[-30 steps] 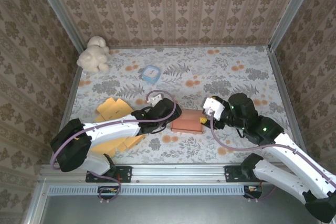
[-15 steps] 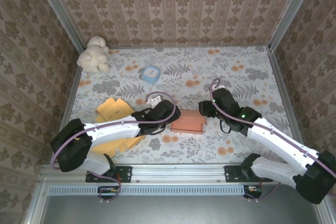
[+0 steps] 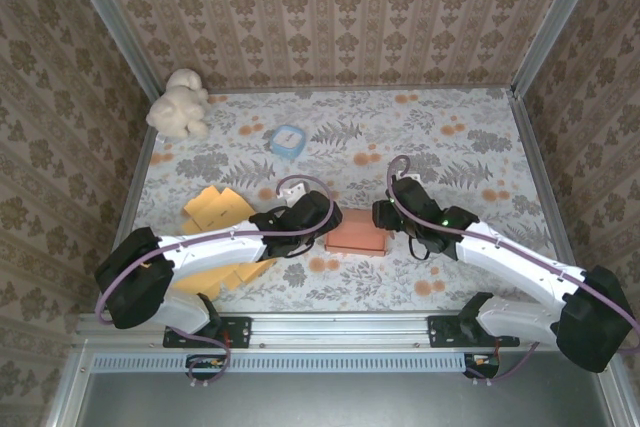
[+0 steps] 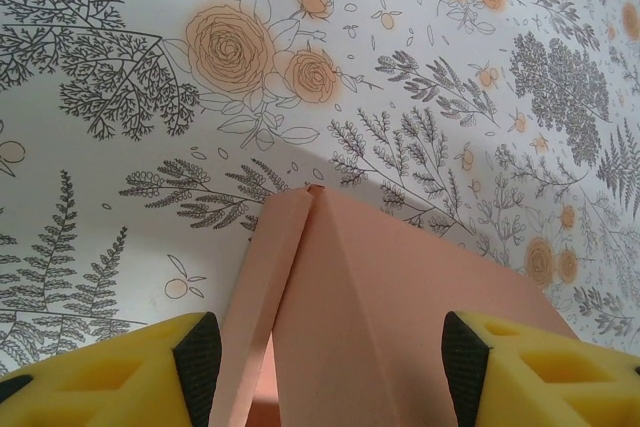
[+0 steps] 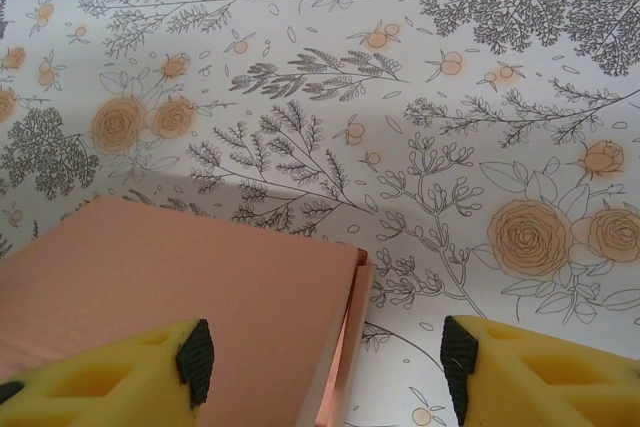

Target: Fold the paper box

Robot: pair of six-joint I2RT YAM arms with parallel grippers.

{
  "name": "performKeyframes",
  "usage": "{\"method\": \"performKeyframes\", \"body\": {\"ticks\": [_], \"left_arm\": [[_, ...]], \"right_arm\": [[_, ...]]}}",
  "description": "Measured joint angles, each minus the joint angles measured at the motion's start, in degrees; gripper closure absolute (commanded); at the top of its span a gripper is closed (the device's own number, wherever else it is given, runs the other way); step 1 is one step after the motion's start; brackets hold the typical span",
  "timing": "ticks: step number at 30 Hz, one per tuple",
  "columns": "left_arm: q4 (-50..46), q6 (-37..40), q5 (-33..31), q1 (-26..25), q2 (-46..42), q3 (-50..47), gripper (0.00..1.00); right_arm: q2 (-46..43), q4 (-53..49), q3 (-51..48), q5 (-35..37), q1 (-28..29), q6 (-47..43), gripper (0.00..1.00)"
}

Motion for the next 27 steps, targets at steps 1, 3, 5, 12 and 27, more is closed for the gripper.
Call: {"method": "performKeyframes", "body": {"ticks": [1,3,5,12,27], "left_arm": [[0.0,0.0,0.0,0.0,0.0,0.0,0.37],[-0.1,0.0,0.0,0.0,0.0,0.0,0.37],[-0.2,0.0,0.0,0.0,0.0,0.0,0.36],[-0.6,0.1,0.0,0.0,0.0,0.0,0.35],[-4.4,2.0,-0.9,-0.4,-1.5,0.0,0.31]], "right_arm": [[0.0,0.1,-0.2,0.1,0.2,0.0,0.35],[0.0,0.3,-0.7,0.4,0.5,0.0,0.35],[0.2,0.7,-1.3,0.9,0.9,0.0,0.35],[0.9,1.5,-3.4,1.6,2.3,0.2,0.35],[3.6,5.2,-7.1,3.3,3.9,1.3,0.35]]}}
